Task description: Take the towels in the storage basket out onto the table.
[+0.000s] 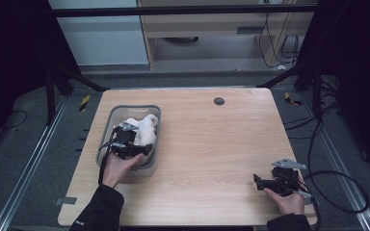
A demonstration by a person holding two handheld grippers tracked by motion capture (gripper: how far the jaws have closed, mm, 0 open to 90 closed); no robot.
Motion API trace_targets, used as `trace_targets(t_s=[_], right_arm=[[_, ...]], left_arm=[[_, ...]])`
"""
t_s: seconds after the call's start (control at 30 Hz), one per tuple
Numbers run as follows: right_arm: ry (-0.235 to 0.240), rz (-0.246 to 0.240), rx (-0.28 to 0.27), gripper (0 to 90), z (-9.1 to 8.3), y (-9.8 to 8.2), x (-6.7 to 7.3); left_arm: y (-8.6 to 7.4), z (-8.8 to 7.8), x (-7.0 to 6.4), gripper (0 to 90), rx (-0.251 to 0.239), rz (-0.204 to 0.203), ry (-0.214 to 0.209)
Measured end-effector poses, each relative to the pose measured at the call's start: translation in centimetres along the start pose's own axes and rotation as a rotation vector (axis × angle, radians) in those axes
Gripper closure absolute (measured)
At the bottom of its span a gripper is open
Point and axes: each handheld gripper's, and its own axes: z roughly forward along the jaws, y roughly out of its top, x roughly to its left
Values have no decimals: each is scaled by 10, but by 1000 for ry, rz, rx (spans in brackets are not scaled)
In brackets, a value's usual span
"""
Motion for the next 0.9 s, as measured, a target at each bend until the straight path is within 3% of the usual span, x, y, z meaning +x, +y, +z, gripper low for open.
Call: trace_targets(t_s=[0.4, 0.7, 0.9], right_arm=[[3, -3, 7, 52, 0, 0, 0], [7, -3, 11, 51, 0, 0, 0], [7, -1, 14, 51, 0, 0, 0]], left_arm=[[0, 6, 0, 364, 25, -14, 7], [-2, 7, -1, 624, 32, -11, -8], [-1, 6, 0, 694, 31, -12, -14]])
